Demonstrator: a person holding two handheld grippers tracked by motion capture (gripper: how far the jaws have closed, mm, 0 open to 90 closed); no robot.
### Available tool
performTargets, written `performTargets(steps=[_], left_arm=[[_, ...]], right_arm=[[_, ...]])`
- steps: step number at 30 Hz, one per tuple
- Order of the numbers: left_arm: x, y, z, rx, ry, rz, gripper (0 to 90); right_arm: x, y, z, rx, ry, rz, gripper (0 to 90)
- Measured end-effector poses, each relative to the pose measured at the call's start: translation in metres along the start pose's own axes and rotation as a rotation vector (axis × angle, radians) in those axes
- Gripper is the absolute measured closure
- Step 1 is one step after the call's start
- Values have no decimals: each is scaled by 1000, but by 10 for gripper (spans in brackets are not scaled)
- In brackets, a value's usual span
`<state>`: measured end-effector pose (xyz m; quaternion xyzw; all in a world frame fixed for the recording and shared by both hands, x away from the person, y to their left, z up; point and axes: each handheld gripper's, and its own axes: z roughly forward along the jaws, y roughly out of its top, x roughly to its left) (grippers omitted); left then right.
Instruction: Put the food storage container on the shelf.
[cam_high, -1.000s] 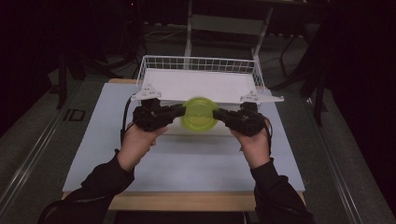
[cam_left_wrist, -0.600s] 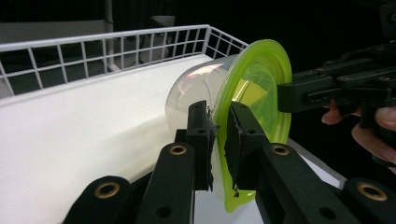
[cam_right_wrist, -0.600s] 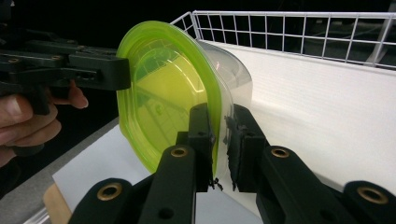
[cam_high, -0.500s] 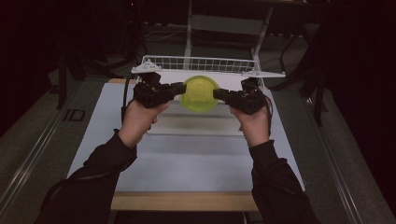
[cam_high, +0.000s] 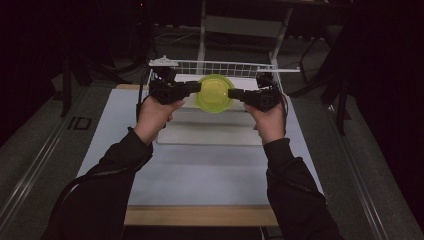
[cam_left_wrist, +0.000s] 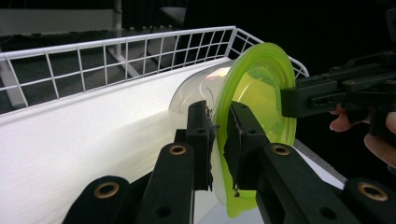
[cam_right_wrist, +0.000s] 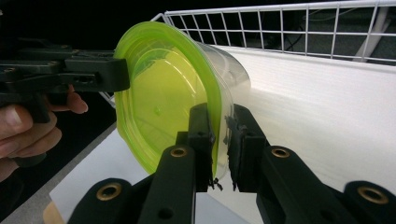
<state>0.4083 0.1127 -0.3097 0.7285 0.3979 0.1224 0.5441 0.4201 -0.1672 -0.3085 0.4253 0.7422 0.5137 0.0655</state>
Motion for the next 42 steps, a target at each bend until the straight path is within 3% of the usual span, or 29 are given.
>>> performTargets(steps=[9, 11, 14, 20, 25, 26, 29, 30, 37, 41, 42], left_arm=[[15, 3, 13, 30, 20, -34, 797], [18, 7, 16, 37, 31, -46, 795], [20, 9, 18, 31, 23, -56, 789], [26, 15, 31, 8, 24, -84, 763], [27, 16, 32, 8, 26, -84, 761], [27, 18, 30, 11, 22, -81, 761], [25, 22, 27, 20, 26, -72, 760], [25, 25, 24, 14, 24, -83, 761], [26, 20, 30, 40, 33, -101, 762], [23, 21, 33, 38, 35, -97, 760], [22, 22, 35, 33, 36, -92, 721]], right_arm=[[-6, 5, 10, 28, 1, 18, 805], [-9, 10, 12, 39, 17, 51, 807], [-14, 15, 14, 48, 28, 96, 806], [-21, 21, 20, 61, -11, 115, 795], [-26, 25, 22, 64, -6, 133, 799], [-33, 24, 23, 67, 45, 224, 804], [-32, 25, 25, 85, 36, 212, 803], [-31, 25, 25, 87, 61, 237, 805], [-29, 29, 23, 93, 31, 272, 789], [-28, 30, 23, 87, -32, 232, 729], [-27, 31, 23, 82, -40, 217, 713]])
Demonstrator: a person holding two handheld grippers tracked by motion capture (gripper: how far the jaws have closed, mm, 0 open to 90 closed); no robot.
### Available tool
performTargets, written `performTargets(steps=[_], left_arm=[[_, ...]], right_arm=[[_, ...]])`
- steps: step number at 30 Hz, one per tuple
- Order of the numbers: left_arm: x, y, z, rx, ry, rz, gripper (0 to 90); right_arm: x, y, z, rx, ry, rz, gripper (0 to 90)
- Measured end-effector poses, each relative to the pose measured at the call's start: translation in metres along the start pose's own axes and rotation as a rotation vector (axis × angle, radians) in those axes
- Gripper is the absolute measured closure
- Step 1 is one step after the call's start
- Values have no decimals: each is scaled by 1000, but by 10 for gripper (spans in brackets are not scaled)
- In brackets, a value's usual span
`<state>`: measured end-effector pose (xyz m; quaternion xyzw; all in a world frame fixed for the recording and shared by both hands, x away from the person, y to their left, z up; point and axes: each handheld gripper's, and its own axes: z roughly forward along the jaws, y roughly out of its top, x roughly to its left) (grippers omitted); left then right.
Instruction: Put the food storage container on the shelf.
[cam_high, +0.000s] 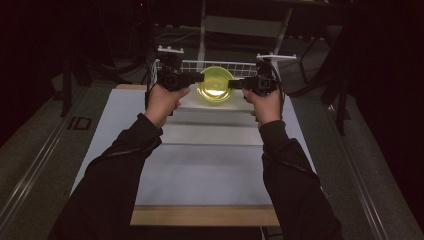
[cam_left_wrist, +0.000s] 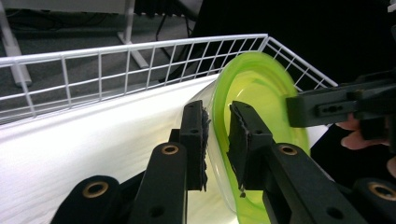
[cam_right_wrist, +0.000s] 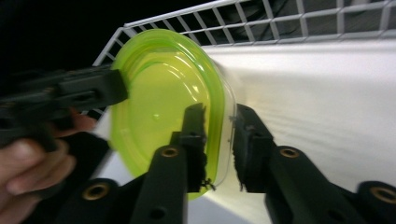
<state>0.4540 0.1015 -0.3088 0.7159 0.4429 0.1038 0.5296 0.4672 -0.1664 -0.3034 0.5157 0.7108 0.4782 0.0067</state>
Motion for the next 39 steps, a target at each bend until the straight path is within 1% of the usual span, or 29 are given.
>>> performTargets(steps=[1, 3, 4, 5, 6, 8, 10, 12, 13, 15, 16, 17, 18, 19, 21, 23, 25, 26, 27, 28, 30, 31, 32, 33, 34, 35, 36, 37, 39], left_arm=[[0, 0, 0, 0, 0, 0, 704], [0, 0, 3, 0, 6, 5, 670], [3, 0, 5, 3, 21, 2, 662], [3, 0, 5, 3, 21, 2, 646], [7, 0, 7, -1, 34, -8, 630], [9, 0, 8, 1, 39, -6, 619], [14, -1, 10, -1, 47, -10, 620], [15, -2, 10, -1, 54, -8, 619], [18, -2, 11, 4, 68, -2, 618], [19, -3, 12, -5, 74, -10, 605], [19, -3, 13, -6, 83, -7, 594], [19, -3, 13, -6, 83, -7, 572], [19, -4, 13, -4, 95, 4, 551], [19, -4, 13, -6, 105, 9, 534], [19, -3, 12, -9, 112, 3, 503], [20, -3, 10, -21, 107, -1, 501], [19, -3, 7, -30, 114, 13, 501], [17, -2, 3, -35, 112, 19, 501], [17, -2, 3, -35, 112, 19, 501], [15, -2, -1, -46, 115, 22, 501], [14, -2, -3, -51, 107, 18, 501], [12, -3, -6, -56, 108, 31, 501], [12, -3, -6, -56, 108, 31, 500], [10, -3, -8, -60, 100, 33, 500], [6, -4, -13, -64, 80, 38, 498], [6, -4, -13, -64, 80, 38, 498], [4, -5, -16, -75, 68, 41, 498], [1, -7, -20, -92, 44, 34, 497], [-3, -11, -24, -99, 21, 51, 478]], right_arm=[[1, 1, 0, 2, -2, -3, 702], [4, 2, 1, -4, -38, -37, 661], [5, 2, 3, -2, -47, -54, 655], [5, 2, 4, 2, -58, -56, 647], [6, 3, 5, 0, -73, -69, 624], [7, 3, 7, 4, -100, -85, 616], [7, 3, 8, 4, -103, -91, 601], [8, 4, 10, 8, -97, -87, 592], [9, 4, 11, 6, -97, -91, 584], [10, 3, 11, 2, -101, -97, 576], [13, 3, 12, 0, -108, -104, 561], [13, 3, 12, 0, -108, -104, 561], [15, 3, 11, -4, -107, -100, 531], [15, 3, 11, -3, -106, -101, 519], [17, 3, 10, -5, -109, -104, 500], [18, 3, 8, -8, -108, -106, 491], [18, 3, 7, -10, -110, -110, 479], [19, 3, 6, -12, -114, -122, 457], [20, 3, 4, -16, -120, -129, 449], [20, 3, 3, -20, -126, -139, 438], [20, 2, 2, -19, -133, -148, 427], [21, 2, 1, -28, -130, -157, 406], [22, 1, 0, -27, -126, -161, 398], [22, 1, 0, -27, -126, -161, 398], [23, -1, -3, -36, -130, -186, 383], [23, -1, -3, -36, -130, -186, 383], [24, -4, -5, -49, -130, -201, 367], [23, -4, -6, -54, -125, -201, 354], [23, -7, -8, -49, -103, -208, 302]])
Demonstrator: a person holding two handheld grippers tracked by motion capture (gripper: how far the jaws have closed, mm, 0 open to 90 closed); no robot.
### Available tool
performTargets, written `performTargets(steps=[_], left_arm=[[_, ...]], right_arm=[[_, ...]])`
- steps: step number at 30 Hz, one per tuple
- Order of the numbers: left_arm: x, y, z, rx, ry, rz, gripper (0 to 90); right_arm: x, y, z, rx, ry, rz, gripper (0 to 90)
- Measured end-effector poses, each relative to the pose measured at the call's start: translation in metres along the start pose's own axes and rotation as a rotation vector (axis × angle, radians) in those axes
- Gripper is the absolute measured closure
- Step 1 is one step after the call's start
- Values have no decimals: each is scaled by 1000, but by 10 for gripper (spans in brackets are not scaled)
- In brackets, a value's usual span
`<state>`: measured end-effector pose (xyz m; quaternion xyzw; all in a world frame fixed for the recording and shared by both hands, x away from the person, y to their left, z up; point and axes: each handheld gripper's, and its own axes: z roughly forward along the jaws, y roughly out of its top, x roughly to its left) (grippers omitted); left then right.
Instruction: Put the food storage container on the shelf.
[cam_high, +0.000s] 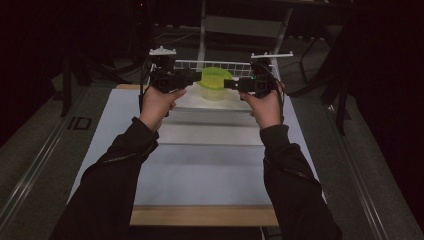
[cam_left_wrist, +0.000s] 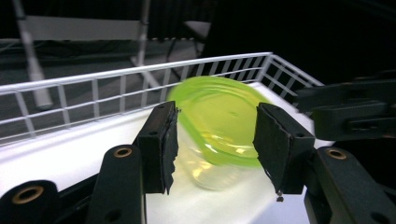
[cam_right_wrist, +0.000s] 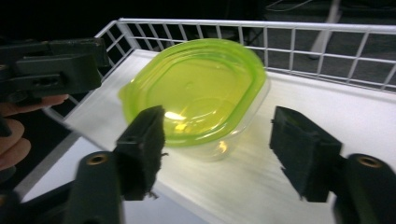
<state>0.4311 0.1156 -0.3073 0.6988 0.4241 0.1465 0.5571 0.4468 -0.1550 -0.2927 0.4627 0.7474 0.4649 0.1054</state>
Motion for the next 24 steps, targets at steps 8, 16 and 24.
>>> performTargets(steps=[8, 16, 24], left_arm=[[-15, -13, -17, -52, -93, 34, 386], [-32, -26, -29, -74, -161, 123, 162], [-42, -51, -32, -75, -171, 187, 143]], right_arm=[[7, -13, -12, -23, 19, -68, 209], [16, -24, -25, -46, 28, -124, 179], [23, -46, -28, -51, 59, -140, 179]])
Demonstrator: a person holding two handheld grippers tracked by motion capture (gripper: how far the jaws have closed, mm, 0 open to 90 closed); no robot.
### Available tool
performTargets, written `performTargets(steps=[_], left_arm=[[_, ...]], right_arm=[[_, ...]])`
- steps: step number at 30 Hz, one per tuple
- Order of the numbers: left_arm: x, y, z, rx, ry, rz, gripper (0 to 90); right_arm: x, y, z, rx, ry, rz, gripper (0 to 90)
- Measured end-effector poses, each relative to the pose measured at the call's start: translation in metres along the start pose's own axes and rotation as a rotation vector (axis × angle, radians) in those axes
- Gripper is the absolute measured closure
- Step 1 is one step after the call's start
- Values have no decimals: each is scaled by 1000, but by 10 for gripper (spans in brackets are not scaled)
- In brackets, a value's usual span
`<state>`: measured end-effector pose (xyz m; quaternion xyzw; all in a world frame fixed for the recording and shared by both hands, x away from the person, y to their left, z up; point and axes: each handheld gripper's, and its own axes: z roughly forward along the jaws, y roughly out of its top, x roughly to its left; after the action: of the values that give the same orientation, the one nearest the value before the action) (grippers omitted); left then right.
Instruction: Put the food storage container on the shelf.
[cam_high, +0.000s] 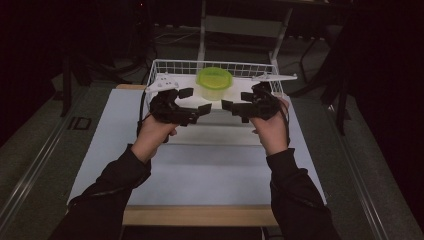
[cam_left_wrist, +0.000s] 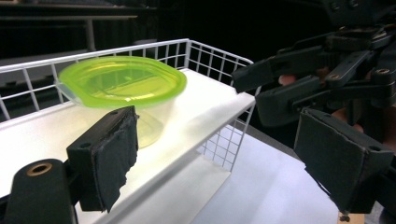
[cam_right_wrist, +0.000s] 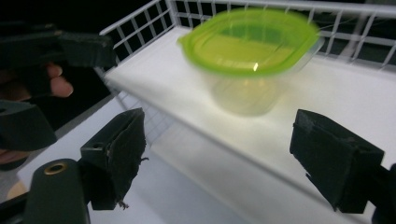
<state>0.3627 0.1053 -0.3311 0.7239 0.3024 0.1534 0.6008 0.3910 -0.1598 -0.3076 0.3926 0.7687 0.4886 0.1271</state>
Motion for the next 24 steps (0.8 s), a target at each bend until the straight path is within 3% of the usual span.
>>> performTargets(steps=[4, 9, 11, 12, 17, 18, 24], left_arm=[[-6, -13, 0, 4, -6, 11, 143], [-13, -34, -1, 9, -39, 45, 143], [-13, -39, -2, -2, -51, 39, 143], [-13, -47, -3, 3, -57, 29, 144], [-14, -68, -9, 30, -81, 35, 144], [-16, -77, -12, 32, -87, 36, 144], [-23, -96, -15, 47, -107, 48, 144]], right_arm=[[6, -17, 4, 17, 9, -41, 179], [8, -33, 7, 22, 27, -50, 179], [8, -36, 7, 19, 35, -49, 179], [10, -49, 10, 19, 62, -56, 179], [16, -67, 13, 39, 65, -95, 179], [19, -78, 14, 42, 77, -114, 179], [24, -106, 18, 51, 93, -140, 179]])
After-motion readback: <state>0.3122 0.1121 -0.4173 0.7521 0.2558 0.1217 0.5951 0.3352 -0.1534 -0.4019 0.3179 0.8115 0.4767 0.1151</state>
